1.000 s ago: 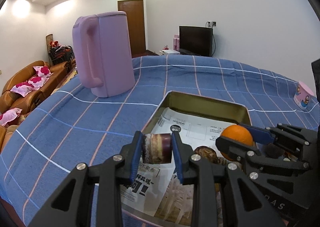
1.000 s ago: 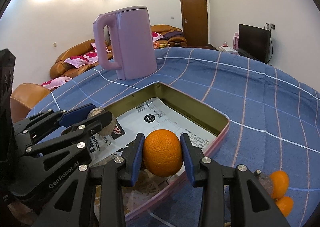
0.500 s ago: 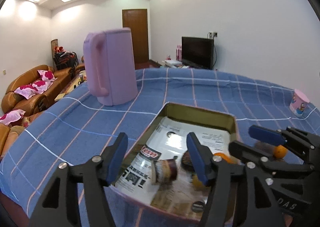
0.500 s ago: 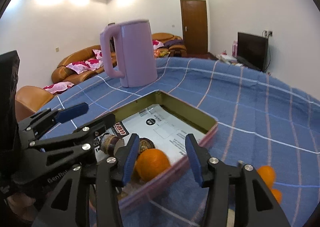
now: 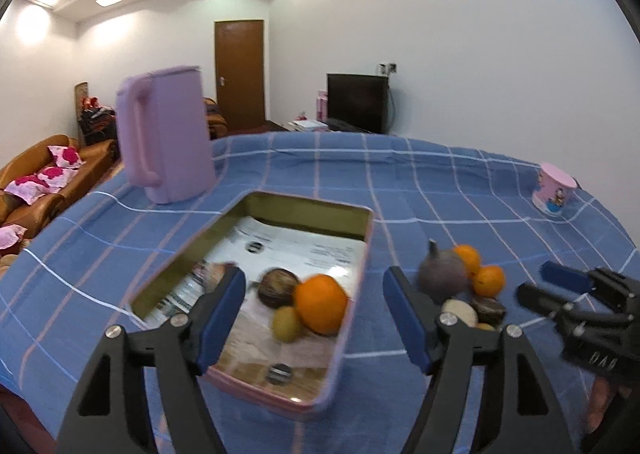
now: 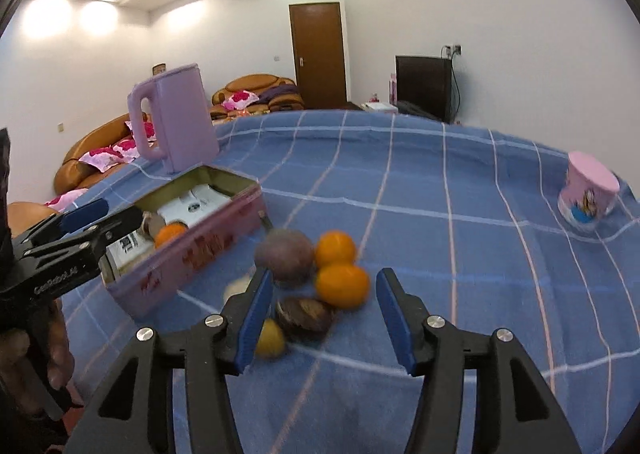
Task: Organize fruits
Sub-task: 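Move left tool to the flat round brown disc while right tool grasps a green-yellow fruit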
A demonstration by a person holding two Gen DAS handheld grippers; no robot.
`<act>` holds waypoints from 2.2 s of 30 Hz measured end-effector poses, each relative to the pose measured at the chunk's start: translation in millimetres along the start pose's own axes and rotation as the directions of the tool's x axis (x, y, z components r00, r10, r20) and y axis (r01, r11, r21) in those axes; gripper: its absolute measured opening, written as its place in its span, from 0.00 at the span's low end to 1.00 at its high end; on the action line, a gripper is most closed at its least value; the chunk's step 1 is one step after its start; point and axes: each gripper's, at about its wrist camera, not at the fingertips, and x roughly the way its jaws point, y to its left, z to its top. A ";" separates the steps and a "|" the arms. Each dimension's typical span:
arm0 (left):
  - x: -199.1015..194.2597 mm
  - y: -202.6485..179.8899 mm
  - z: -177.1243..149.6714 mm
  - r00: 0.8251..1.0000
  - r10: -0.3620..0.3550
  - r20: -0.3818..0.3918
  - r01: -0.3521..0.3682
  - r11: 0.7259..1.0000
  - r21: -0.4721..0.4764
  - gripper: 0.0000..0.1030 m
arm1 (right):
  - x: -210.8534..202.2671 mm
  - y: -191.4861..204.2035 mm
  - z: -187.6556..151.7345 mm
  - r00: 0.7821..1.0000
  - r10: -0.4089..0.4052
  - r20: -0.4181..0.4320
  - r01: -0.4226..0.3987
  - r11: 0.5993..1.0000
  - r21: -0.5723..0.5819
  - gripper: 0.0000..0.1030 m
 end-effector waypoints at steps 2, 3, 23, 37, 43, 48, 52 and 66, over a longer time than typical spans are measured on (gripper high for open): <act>0.1 -6.7 -3.2 1.000 -0.007 -0.009 0.007 1.000 0.011 0.72 | 3.7 5.1 -3.1 0.999 0.027 -0.020 -0.027 1.000 -0.015 0.54; 0.2 -8.7 -4.1 1.000 -0.009 -0.012 0.009 1.000 0.016 0.72 | 6.4 10.6 -4.4 0.998 0.044 -0.033 -0.045 0.998 -0.033 0.54; 4.0 -19.7 -12.3 0.998 -0.046 -0.051 0.048 0.998 0.029 0.72 | 30.2 33.6 -21.7 0.983 0.068 -0.172 -0.083 0.993 -0.081 0.40; 8.3 -46.6 -14.6 0.989 -0.117 -0.088 0.125 0.988 0.091 0.72 | 28.7 16.3 -18.2 0.982 0.104 -0.155 -0.105 0.994 0.005 0.27; 7.4 -63.2 -12.1 0.986 -0.142 -0.088 0.153 0.979 0.134 0.72 | 10.1 -3.7 -17.6 0.996 0.008 -0.092 -0.006 1.000 0.020 0.27; 25.7 -77.2 -14.9 0.969 -0.175 -0.177 0.201 0.969 0.144 0.70 | 9.8 -22.6 -18.4 0.995 -0.014 -0.095 0.020 0.998 0.066 0.27; 34.1 -82.0 -15.6 0.961 -0.176 -0.214 0.211 0.965 0.157 0.59 | 9.0 -24.0 -19.2 0.996 -0.009 -0.090 0.015 0.997 0.069 0.27; 33.0 -81.2 -17.3 0.961 -0.197 -0.194 0.227 0.963 0.148 0.33 | 0.6 -21.9 -20.9 0.999 0.025 -0.038 -0.023 0.998 0.059 0.27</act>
